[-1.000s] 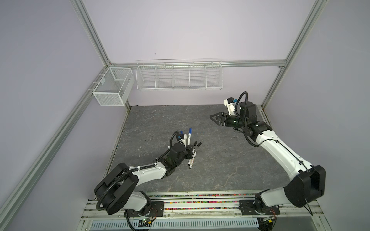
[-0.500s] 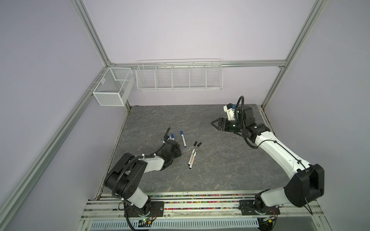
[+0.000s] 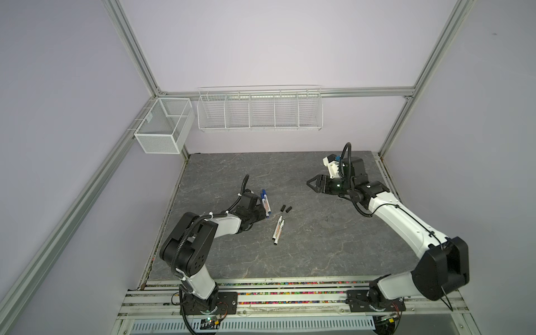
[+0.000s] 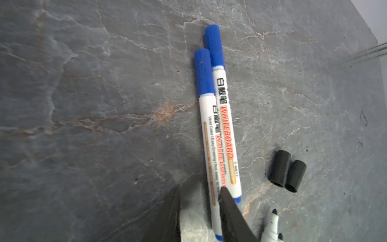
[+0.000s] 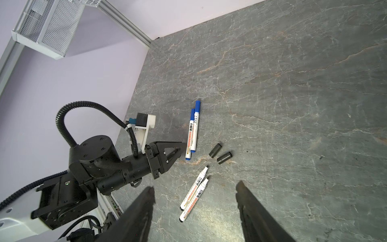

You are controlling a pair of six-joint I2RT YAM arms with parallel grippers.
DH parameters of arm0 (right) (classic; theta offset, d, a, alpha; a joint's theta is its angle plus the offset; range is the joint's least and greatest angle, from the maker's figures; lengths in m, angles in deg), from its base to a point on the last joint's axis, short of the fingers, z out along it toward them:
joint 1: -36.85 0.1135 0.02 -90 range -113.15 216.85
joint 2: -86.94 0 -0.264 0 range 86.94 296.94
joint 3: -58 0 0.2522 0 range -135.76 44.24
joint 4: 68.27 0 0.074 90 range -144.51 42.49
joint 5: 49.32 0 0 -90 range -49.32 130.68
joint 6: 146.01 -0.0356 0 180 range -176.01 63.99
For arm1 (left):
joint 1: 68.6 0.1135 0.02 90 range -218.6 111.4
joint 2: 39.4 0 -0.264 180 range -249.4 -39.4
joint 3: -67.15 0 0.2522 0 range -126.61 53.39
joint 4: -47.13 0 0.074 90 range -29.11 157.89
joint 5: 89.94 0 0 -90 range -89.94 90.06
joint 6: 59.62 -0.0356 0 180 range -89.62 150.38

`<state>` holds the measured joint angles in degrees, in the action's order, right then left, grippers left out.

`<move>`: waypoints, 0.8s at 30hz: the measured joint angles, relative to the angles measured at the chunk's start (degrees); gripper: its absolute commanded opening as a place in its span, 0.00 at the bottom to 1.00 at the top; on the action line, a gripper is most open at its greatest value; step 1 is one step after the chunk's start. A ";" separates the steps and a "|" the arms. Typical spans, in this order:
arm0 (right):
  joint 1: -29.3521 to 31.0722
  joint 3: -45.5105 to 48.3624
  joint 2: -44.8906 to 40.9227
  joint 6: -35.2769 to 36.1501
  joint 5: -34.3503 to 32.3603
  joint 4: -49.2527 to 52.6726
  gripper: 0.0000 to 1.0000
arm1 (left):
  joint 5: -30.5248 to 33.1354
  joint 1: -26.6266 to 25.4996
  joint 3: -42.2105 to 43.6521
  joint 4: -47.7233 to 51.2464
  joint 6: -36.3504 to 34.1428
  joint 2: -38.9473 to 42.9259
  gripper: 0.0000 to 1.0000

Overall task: Insert the pens into the pen caps
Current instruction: 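Lower the capped blue marker with the left gripper while the right gripper withdraws, then move the left gripper over the black-tipped white markers and grasp one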

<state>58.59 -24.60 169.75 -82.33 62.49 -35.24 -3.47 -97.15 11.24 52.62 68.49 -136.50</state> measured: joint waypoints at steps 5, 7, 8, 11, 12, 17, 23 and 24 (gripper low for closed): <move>0.00 0.33 0.00 0.44 0.04 0.24 0.65 | 0.07 0.00 0.02 0.00 0.22 0.02 0.33; 0.00 0.33 0.00 0.61 0.04 0.24 0.65 | 0.04 0.00 0.02 0.09 0.24 0.17 0.33; 0.00 0.33 0.00 0.68 0.07 0.24 0.65 | 0.07 0.00 0.07 0.33 0.24 0.37 0.33; 0.00 0.33 0.00 0.90 0.04 0.26 0.65 | 0.07 0.00 0.50 2.10 0.20 1.62 0.34; 0.00 0.33 0.00 1.05 0.04 0.26 0.65 | 0.15 -0.02 0.74 3.23 0.15 2.40 0.35; -0.02 0.33 -0.04 1.55 0.02 0.50 0.65 | 2.38 -2.86 2.45 9.20 -1.53 9.35 0.36; -0.02 0.33 -0.09 2.25 0.00 1.03 0.65 | 3.19 -9.49 3.15 12.87 -4.63 14.25 0.36; -0.02 0.33 -0.09 2.36 0.02 1.09 0.65 | 3.23 -9.97 3.19 13.55 -5.22 14.27 0.36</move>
<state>58.56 -24.27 169.66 -79.97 62.51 -34.15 -0.24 -107.12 14.43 66.17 63.26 -122.22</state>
